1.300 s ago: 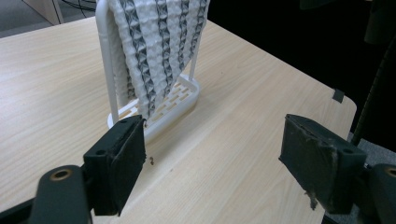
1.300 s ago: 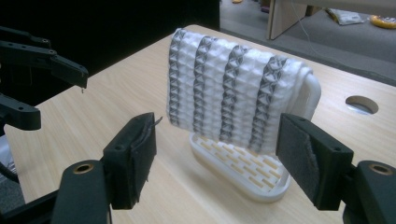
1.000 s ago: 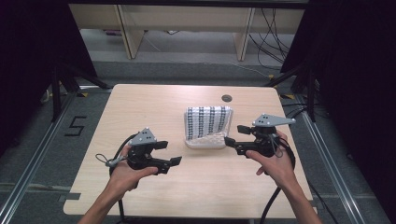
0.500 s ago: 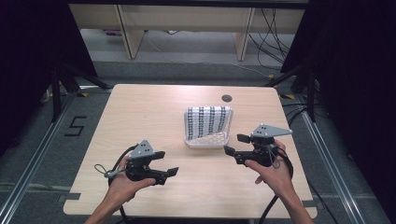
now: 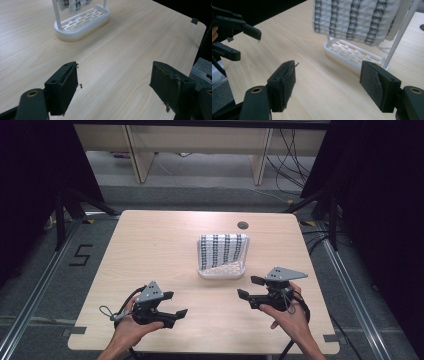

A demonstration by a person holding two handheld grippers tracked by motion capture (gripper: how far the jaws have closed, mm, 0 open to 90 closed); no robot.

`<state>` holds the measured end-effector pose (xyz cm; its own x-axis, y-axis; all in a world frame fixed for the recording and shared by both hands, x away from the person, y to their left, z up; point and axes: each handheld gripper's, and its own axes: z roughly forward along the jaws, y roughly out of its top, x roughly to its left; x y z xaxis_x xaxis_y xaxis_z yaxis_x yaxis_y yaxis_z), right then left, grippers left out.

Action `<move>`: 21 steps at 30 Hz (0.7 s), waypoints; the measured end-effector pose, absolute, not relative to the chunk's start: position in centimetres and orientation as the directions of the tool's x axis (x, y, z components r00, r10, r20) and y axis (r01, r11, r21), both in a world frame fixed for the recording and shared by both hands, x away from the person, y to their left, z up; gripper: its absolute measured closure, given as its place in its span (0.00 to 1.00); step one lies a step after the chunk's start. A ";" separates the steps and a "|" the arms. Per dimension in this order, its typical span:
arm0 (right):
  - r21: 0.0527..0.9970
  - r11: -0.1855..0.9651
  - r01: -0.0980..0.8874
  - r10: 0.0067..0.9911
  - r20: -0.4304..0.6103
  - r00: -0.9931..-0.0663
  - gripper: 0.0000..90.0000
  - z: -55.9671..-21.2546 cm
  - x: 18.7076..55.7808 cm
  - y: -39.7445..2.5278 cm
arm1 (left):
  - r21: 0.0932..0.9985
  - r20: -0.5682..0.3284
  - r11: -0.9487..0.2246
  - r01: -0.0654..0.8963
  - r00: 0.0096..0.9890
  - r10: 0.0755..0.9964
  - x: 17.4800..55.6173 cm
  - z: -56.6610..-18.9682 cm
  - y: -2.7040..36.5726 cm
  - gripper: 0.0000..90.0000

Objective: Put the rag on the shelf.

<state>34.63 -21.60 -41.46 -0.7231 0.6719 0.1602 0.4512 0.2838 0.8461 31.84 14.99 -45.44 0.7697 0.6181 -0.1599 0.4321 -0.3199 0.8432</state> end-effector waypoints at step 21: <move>0.816 0.299 0.495 0.665 0.194 -0.721 0.32 -45.4 31.7 -21.9 | 0.839 -0.100 -0.366 0.403 0.776 0.623 29.7 -47.2 16.0 0.24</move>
